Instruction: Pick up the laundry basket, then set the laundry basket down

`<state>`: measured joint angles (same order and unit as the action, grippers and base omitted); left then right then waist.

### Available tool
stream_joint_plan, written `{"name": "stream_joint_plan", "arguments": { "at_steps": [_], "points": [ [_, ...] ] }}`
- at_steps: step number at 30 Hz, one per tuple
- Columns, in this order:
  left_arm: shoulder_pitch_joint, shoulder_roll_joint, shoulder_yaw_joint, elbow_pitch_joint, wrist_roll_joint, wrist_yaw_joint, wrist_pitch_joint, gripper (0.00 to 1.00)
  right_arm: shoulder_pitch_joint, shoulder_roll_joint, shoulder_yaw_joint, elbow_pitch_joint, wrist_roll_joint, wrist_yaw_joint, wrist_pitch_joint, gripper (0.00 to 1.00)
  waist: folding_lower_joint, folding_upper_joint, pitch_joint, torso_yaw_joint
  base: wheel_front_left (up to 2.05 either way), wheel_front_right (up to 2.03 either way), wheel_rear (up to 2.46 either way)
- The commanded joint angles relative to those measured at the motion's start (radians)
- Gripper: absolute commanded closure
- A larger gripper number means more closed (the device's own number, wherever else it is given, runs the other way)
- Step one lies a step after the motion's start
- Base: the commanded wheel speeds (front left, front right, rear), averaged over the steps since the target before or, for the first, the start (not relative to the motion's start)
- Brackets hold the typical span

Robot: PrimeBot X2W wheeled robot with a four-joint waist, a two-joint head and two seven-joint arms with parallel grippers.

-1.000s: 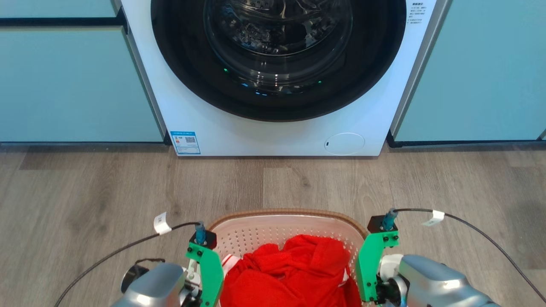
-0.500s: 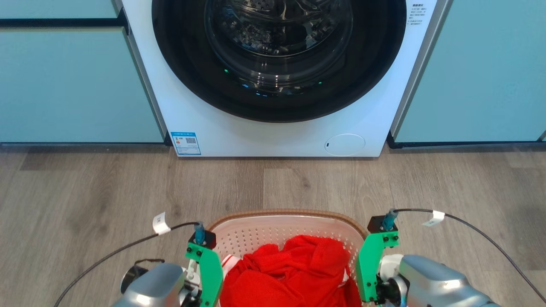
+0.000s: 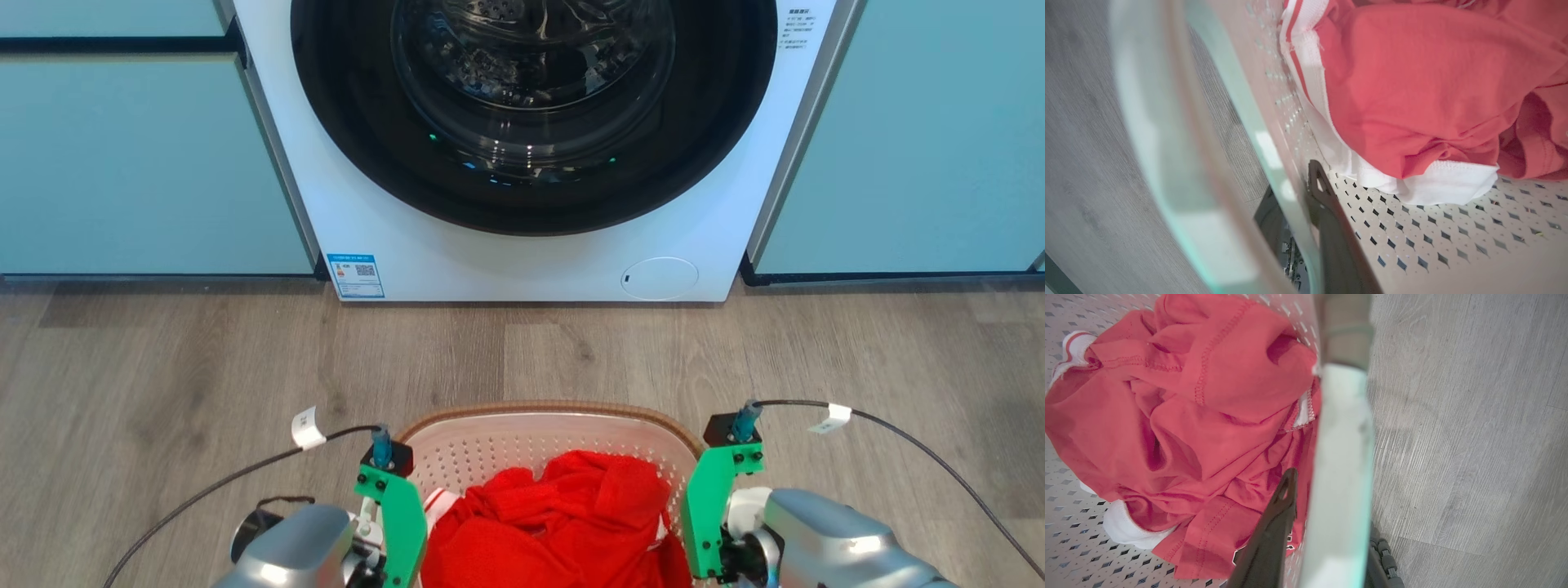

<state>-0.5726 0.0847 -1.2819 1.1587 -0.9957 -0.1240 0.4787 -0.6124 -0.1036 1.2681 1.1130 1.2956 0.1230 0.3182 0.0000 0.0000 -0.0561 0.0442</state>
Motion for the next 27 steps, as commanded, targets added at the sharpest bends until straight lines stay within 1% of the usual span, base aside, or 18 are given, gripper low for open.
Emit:
{"name": "stream_joint_plan", "arguments": {
  "at_steps": [1,17,22,27],
  "points": [
    [-0.064,0.007,0.002,-0.008,0.011,-0.007,-0.003,1.0,-0.062,0.009,0.01,-0.03,-0.001,0.008,-0.008,1.0,0.0,0.0,0.0,0.0,0.0,0.0,0.0],
    [-0.06,0.01,0.002,-0.006,0.023,-0.007,-0.009,1.0,-0.066,0.011,0.011,-0.028,-0.007,0.008,-0.023,1.0,0.0,0.0,0.039,-0.002,0.0,0.0,0.0],
    [-0.059,0.008,0.002,-0.006,0.029,-0.007,-0.021,1.0,-0.072,0.013,0.011,-0.028,-0.012,0.008,-0.036,1.0,0.0,0.0,0.078,-0.002,0.0,0.0,0.0],
    [-0.091,0.0,0.003,-0.003,0.017,-0.007,-0.067,1.0,-0.092,0.003,0.012,-0.029,-0.027,0.008,-0.073,1.0,0.0,0.0,0.161,0.004,0.0,0.0,0.0]
  ]
}}
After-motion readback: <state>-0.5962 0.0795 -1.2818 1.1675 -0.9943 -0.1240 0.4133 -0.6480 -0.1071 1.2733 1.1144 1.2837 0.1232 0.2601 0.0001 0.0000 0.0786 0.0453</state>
